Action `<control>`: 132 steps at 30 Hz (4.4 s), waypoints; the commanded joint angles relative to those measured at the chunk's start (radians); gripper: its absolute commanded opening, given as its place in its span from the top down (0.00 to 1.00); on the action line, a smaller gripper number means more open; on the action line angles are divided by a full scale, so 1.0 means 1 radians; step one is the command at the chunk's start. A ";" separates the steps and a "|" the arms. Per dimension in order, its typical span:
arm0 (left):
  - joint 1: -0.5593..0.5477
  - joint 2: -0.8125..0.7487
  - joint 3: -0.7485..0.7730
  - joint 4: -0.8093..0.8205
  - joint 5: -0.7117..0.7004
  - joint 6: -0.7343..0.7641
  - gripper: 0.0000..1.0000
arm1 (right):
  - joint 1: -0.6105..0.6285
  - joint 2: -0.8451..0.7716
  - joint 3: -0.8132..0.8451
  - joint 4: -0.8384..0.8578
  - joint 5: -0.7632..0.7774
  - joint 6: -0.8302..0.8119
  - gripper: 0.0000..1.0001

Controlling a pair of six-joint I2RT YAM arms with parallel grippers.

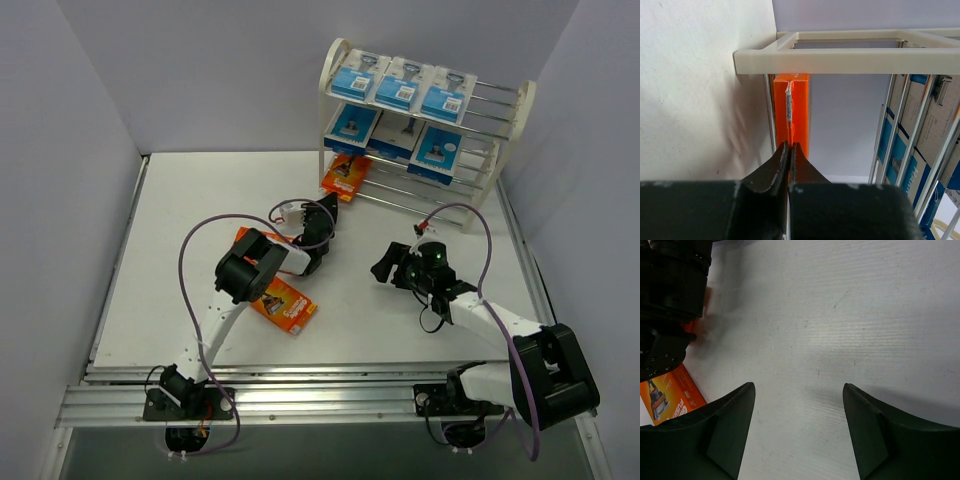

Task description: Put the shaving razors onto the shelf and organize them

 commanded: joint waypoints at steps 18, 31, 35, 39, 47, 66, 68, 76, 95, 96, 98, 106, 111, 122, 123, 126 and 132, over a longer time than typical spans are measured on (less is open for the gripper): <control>0.013 0.067 0.163 0.011 -0.042 -0.034 0.85 | 0.015 -0.007 0.032 -0.001 0.034 -0.013 0.33; 0.012 0.058 0.125 0.015 -0.024 -0.040 0.13 | 0.016 -0.007 0.030 0.004 0.037 -0.013 0.33; 0.019 0.004 0.056 0.041 -0.015 -0.007 0.06 | 0.011 -0.013 0.030 0.002 0.036 -0.013 0.33; 0.022 -0.064 -0.035 0.051 0.016 0.009 0.06 | 0.002 -0.018 0.029 -0.001 0.030 -0.013 0.33; 0.047 -0.200 -0.270 0.158 0.116 0.019 0.06 | -0.010 -0.047 0.021 0.006 0.036 -0.012 0.33; 0.226 -0.950 -0.724 -0.211 0.543 0.300 0.06 | 0.014 -0.051 0.051 -0.021 0.106 -0.061 0.34; 0.249 -1.051 -0.706 -0.338 0.583 0.414 0.06 | 0.027 -0.054 0.061 -0.027 0.102 -0.073 0.35; 0.413 -1.340 -0.806 -0.851 0.656 0.636 0.06 | 0.168 -0.024 0.117 -0.005 0.103 -0.038 0.36; 0.509 -1.466 -1.057 -1.002 0.714 0.601 0.06 | 0.435 0.347 0.337 0.145 0.111 0.008 0.36; 0.507 -1.464 -1.075 -0.997 0.722 0.598 0.06 | 0.436 0.357 0.338 0.153 0.105 0.014 0.36; 0.506 -1.466 -1.089 -0.997 0.737 0.595 0.06 | 0.444 0.380 0.344 0.165 0.099 0.014 0.36; 0.501 -1.518 -1.241 -0.873 0.740 0.563 0.06 | 0.459 0.476 0.404 0.196 0.079 -0.001 0.36; 0.495 -1.463 -1.245 -0.740 0.726 0.544 0.06 | 0.501 0.536 0.443 0.205 0.073 0.001 0.36; 0.377 -1.172 -1.144 -0.493 0.662 0.507 0.06 | 0.545 0.562 0.403 0.245 0.059 0.033 0.36; 0.363 -1.156 -1.120 -0.483 0.656 0.506 0.06 | 0.547 0.561 0.395 0.249 0.056 0.042 0.36; 0.314 -1.099 -1.062 -0.468 0.627 0.510 0.06 | 0.548 0.542 0.352 0.274 0.040 0.063 0.36; 0.259 -0.981 -0.954 -0.411 0.639 0.539 0.06 | 0.551 0.483 0.276 0.285 0.053 0.080 0.36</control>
